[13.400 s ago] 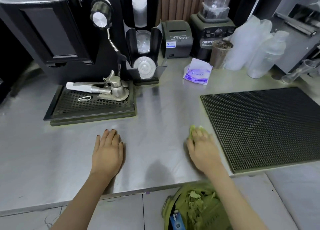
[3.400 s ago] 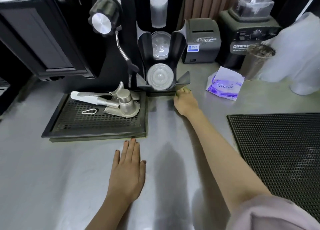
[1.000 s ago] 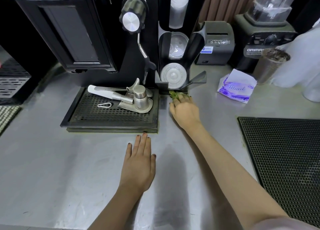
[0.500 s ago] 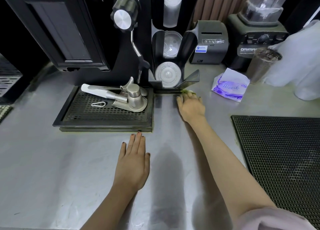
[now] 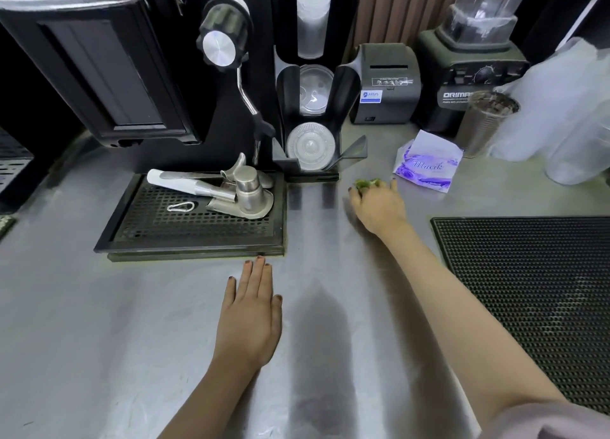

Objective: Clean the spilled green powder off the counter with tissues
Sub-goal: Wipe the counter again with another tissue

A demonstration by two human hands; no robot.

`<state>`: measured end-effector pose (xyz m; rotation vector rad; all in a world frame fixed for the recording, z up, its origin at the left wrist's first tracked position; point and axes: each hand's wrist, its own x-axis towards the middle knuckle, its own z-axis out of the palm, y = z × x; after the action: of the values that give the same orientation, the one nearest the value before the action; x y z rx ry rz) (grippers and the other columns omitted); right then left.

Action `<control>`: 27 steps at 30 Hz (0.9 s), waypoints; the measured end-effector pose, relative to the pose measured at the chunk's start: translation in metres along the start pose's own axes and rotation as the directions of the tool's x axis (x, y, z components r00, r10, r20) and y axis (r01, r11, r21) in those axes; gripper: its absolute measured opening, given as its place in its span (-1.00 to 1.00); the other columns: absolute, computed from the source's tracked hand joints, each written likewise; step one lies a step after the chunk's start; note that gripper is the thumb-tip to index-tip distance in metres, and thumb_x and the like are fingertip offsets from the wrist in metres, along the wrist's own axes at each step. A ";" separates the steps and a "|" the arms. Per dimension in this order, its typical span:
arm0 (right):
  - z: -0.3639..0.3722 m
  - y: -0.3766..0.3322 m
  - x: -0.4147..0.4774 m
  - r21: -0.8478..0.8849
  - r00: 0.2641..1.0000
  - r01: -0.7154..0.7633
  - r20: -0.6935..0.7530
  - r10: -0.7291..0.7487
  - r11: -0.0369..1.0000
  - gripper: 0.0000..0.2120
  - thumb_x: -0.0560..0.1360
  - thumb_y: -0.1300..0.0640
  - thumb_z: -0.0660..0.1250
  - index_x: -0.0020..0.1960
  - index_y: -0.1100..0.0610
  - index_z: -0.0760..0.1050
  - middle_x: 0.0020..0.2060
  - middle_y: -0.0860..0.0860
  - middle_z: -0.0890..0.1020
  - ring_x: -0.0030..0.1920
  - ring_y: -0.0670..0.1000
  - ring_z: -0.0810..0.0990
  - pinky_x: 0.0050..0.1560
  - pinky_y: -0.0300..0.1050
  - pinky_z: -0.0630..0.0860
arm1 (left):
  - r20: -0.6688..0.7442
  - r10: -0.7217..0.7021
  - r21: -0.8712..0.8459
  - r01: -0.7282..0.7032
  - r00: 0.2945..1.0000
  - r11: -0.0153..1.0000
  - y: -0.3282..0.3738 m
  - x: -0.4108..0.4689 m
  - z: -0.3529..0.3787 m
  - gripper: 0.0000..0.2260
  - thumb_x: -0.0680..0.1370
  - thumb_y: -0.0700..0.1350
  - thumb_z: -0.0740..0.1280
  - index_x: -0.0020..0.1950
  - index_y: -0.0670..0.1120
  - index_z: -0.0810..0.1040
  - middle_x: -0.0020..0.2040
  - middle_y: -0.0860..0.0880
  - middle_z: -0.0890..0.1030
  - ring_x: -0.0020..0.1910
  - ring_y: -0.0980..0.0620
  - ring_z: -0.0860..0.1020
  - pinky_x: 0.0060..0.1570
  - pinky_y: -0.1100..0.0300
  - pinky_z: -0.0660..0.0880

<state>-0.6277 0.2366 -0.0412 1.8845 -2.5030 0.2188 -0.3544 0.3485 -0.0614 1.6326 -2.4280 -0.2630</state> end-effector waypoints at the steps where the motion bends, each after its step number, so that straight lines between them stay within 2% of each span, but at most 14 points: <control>1: -0.003 0.000 0.002 0.006 0.999 0.016 -0.029 -0.016 1.000 -0.57 0.58 -0.03 0.01 0.21 0.21 0.48 0.16 0.21 0.57 0.24 0.16 0.43 0.42 0.10 0.05 | 0.000 0.001 0.000 -0.001 1.000 1.000 0.000 0.000 0.000 -0.38 0.49 0.10 -0.29 0.50 -0.11 0.05 0.51 0.00 0.00 0.46 0.08 -0.17 0.43 0.13 -0.21; 3: -0.003 -0.001 0.003 0.034 0.996 0.067 -0.057 -0.065 0.997 -0.58 0.57 -0.04 0.06 0.23 0.20 0.47 0.30 0.14 0.47 0.31 0.13 0.38 0.40 0.07 0.04 | 0.003 0.000 0.003 0.000 1.000 1.000 0.000 0.001 0.000 -0.37 0.49 0.10 -0.29 0.50 -0.11 0.04 0.51 0.00 -0.01 0.45 0.09 -0.17 0.43 0.11 -0.18; 5: 0.003 -0.002 -0.001 0.064 0.994 0.109 -0.008 -0.108 0.992 -0.58 0.58 -0.04 0.06 0.30 0.20 0.40 0.38 0.13 0.37 0.40 0.11 0.26 0.37 0.04 0.03 | -0.001 -0.001 0.007 0.001 1.000 1.000 0.000 0.001 0.000 -0.37 0.49 0.10 -0.28 0.50 -0.12 0.07 0.51 -0.01 0.02 0.45 0.10 -0.15 0.42 0.08 -0.14; 9: 0.008 -0.005 -0.003 0.131 0.997 0.063 0.026 -0.067 0.989 -0.60 0.60 0.01 0.03 0.27 0.24 0.39 0.27 0.21 0.47 0.32 0.17 0.33 0.28 0.02 0.20 | 0.006 0.000 0.004 0.000 1.000 1.000 0.001 0.001 0.000 -0.36 0.48 0.10 -0.29 0.49 -0.12 0.08 0.52 -0.02 0.03 0.44 0.11 -0.15 0.42 0.08 -0.14; 12: -0.001 -0.006 -0.021 0.169 0.997 0.038 0.055 -0.047 0.985 -0.57 0.60 0.01 -0.01 0.19 0.28 0.45 0.22 0.24 0.51 0.26 0.19 0.39 0.33 0.05 0.16 | 0.011 0.002 -0.005 -0.002 1.000 1.000 0.000 0.001 -0.001 -0.36 0.48 0.11 -0.29 0.49 -0.13 0.08 0.52 -0.01 0.02 0.45 0.10 -0.13 0.42 0.07 -0.13; 15: -0.010 0.000 -0.062 0.119 0.986 0.144 0.073 -0.153 0.982 -0.58 0.60 0.00 -0.02 0.13 0.24 0.48 0.22 0.18 0.52 0.27 0.15 0.39 0.37 0.06 0.08 | 0.016 -0.004 0.000 0.004 1.000 1.000 0.000 0.001 0.000 -0.35 0.48 0.11 -0.29 0.50 -0.12 0.08 0.52 -0.01 0.02 0.46 0.10 -0.12 0.43 0.07 -0.12; 18: -0.023 0.010 -0.091 0.213 0.974 0.184 0.093 -0.207 0.960 -0.65 0.58 0.06 0.10 0.31 0.19 0.37 0.28 0.14 0.47 0.27 0.18 0.37 0.35 -0.02 0.08 | 0.023 -0.011 0.004 0.011 1.000 1.000 0.000 0.001 0.000 -0.34 0.47 0.12 -0.31 0.50 -0.12 0.06 0.52 -0.01 0.01 0.47 0.10 -0.12 0.43 0.07 -0.14; 20: -0.029 0.014 -0.095 0.300 0.982 0.138 0.083 -0.170 0.944 -0.61 0.56 0.12 0.17 0.36 0.18 0.32 0.20 0.20 0.52 0.16 0.25 0.43 0.26 -0.02 0.23 | 0.036 -0.013 0.016 0.012 0.999 1.000 0.001 0.001 -0.001 -0.33 0.45 0.12 -0.34 0.51 -0.11 0.02 0.52 0.00 -0.03 0.45 0.14 -0.19 0.42 0.10 -0.18; 22: -0.025 0.015 -0.088 0.274 0.986 0.123 0.072 -0.147 0.954 -0.65 0.54 0.17 0.19 0.31 0.22 0.40 0.13 0.26 0.56 0.05 0.27 0.49 0.11 -0.01 0.37 | 0.044 -0.017 0.023 0.016 0.999 1.000 0.002 0.001 -0.003 -0.32 0.44 0.13 -0.37 0.51 -0.09 -0.02 0.53 0.01 -0.06 0.42 0.17 -0.23 0.42 0.11 -0.21; 23: -0.021 0.013 -0.085 0.235 0.986 0.129 0.077 -0.150 0.963 -0.68 0.54 0.16 0.19 0.27 0.22 0.44 0.16 0.25 0.54 0.04 0.26 0.51 0.07 -0.01 0.42 | 0.046 -0.020 0.027 0.018 0.999 0.999 0.002 0.001 -0.003 -0.31 0.43 0.13 -0.38 0.51 -0.09 -0.03 0.53 0.02 -0.07 0.41 0.18 -0.24 0.41 0.12 -0.22; 25: -0.014 0.009 -0.082 0.180 0.989 0.130 0.046 -0.141 0.975 -0.70 0.53 0.11 0.19 0.16 0.23 0.54 0.21 0.22 0.51 0.05 0.24 0.55 0.05 0.00 0.49 | 0.052 -0.022 0.031 0.021 0.998 0.999 0.002 0.000 -0.004 -0.31 0.42 0.13 -0.39 0.51 -0.08 -0.05 0.53 0.02 -0.09 0.41 0.18 -0.25 0.42 0.12 -0.23; 27: -0.008 0.006 -0.078 0.174 0.990 0.141 -0.026 -0.139 0.975 -0.65 0.47 0.04 0.16 0.01 0.23 0.61 0.15 0.23 0.55 0.07 0.24 0.57 0.10 0.04 0.52 | 0.055 -0.023 0.031 0.022 0.998 0.999 0.003 0.000 -0.004 -0.30 0.42 0.13 -0.39 0.51 -0.09 -0.05 0.53 0.02 -0.09 0.43 0.17 -0.24 0.42 0.12 -0.22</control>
<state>-0.6120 0.3140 -0.0410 2.1047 -2.3999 0.4632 -0.3557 0.3491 -0.0565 1.6883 -2.4672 -0.2793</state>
